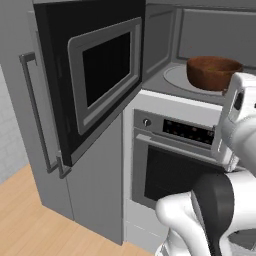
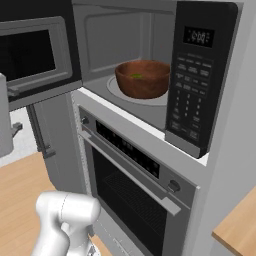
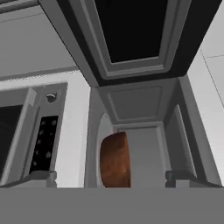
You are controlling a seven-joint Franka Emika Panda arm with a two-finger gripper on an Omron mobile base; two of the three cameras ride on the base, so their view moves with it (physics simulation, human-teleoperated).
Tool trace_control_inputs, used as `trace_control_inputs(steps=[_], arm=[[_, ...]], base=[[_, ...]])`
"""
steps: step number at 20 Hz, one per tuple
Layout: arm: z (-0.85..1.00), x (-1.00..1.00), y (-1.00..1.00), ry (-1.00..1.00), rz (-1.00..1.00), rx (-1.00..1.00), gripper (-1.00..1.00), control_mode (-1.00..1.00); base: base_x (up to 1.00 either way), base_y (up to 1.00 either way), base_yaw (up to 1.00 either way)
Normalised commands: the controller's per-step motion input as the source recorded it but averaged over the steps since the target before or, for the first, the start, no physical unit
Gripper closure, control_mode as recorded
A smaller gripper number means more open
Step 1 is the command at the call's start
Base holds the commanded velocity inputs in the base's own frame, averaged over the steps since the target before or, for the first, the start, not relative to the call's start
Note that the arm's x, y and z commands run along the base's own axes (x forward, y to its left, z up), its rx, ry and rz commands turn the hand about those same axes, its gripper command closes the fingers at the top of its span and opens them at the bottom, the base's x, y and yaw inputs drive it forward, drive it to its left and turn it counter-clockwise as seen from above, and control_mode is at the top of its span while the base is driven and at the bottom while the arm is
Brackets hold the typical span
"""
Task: Pick the lime from the sink and place it in the bowl. Then pick the bowl and place it in the microwave. Then close the microwave door and press the start button.
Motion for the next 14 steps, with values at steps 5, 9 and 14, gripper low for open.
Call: trace_control_inputs(steps=[5,9,14], arm=[[-0.16,-0.2,1.0,-0.04,0.0,-0.01,-1.0,-1.0],[-0.03,-0.22,0.95,-0.09,0.0,0.0,-1.0,-1.0],[-0.12,-0.16,0.8,-0.07,-0.02,0.0,-1.0,-1.0]], base=[[0.0,0.0,0.0],[0.0,0.0,0.0],[0.0,0.0,0.0]])
